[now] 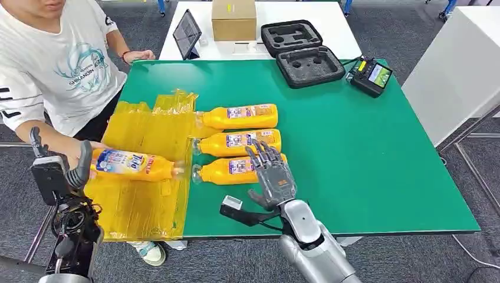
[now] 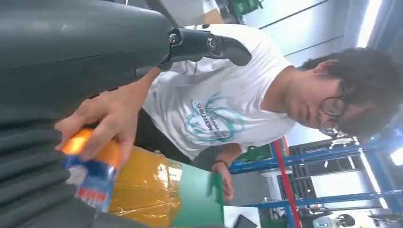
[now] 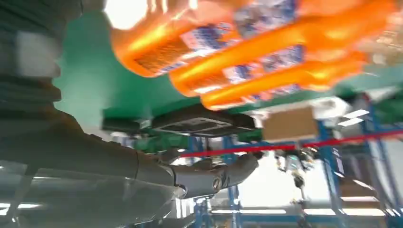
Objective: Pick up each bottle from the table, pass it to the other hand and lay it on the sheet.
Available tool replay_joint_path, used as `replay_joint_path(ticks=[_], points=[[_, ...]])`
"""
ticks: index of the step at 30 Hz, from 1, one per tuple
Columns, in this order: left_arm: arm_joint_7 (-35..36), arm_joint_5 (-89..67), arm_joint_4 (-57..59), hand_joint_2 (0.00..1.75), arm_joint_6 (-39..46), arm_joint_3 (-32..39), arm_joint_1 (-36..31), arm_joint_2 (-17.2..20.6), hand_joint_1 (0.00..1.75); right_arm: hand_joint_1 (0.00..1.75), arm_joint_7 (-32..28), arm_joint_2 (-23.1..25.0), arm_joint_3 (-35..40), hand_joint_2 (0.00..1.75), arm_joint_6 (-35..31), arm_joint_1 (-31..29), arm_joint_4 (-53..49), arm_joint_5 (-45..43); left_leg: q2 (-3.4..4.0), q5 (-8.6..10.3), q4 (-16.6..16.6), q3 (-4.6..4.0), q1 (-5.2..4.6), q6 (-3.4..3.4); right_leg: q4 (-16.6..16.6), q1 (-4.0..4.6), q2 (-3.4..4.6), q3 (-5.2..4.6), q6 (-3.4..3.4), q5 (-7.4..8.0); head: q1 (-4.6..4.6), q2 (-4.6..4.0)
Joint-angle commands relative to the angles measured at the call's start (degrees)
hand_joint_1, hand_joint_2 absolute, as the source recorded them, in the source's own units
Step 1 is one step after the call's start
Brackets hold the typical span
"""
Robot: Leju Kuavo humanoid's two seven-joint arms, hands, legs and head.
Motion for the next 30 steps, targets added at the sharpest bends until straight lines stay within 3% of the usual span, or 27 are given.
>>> replay_joint_path(ticks=[1, 11, 18, 22, 30], points=[[0.3, -0.8, -5.1, 1.75, 3.9, -3.9, 2.5, -0.7, 0.0, 0.0, 1.6, -1.3, -2.8, 1.75, 3.4, -10.0, 15.7, 1.6, 0.03, -0.07, 0.0, 0.14, 0.06, -0.05, 0.0, 0.05, 0.1, 0.14, -0.04, -0.03, 0.04, 0.0], [0.3, -0.8, -7.4, 1.75, 4.2, -4.8, 4.2, -1.4, 0.0, 0.0, 1.6, 1.7, -2.4, 1.75, 4.6, -19.0, 30.6, 2.2, 0.09, -0.06, 0.0, 0.12, 0.03, -0.05, 0.0, 0.01, 0.14, 0.07, -0.04, -0.03, 0.04, 0.0], [0.3, -1.0, -3.7, 1.75, 3.5, -6.0, 1.8, -1.8, 0.0, 0.0, -2.7, 4.2, -2.8, 1.75, 7.6, -22.7, 38.5, -1.3, -0.02, -0.01, 0.0, 0.06, 0.03, -0.04, 0.0, 0.02, 0.01, 0.03, -0.04, -0.02, 0.04, 0.0], [0.3, -0.9, -2.4, 1.75, 3.3, -6.7, 0.8, -2.0, 0.0, 0.0, -9.6, 6.1, -4.8, 1.75, 10.9, -24.3, 41.7, -6.8, -0.02, -0.04, 0.0, 0.13, 0.05, -0.08, 0.0, 0.04, 0.04, 0.09, -0.07, -0.05, 0.02, 0.0], [0.3, -0.7, -0.4, 1.75, 3.1, -7.1, -0.7, -2.3, 0.0, 0.0, -11.2, 8.7, -3.9, 1.75, 13.7, -26.0, 44.7, -7.9, -0.05, 0.0, 0.0, 0.05, 0.02, -0.05, 0.0, 0.01, -0.02, 0.01, -0.04, -0.04, 0.04, 0.0]])
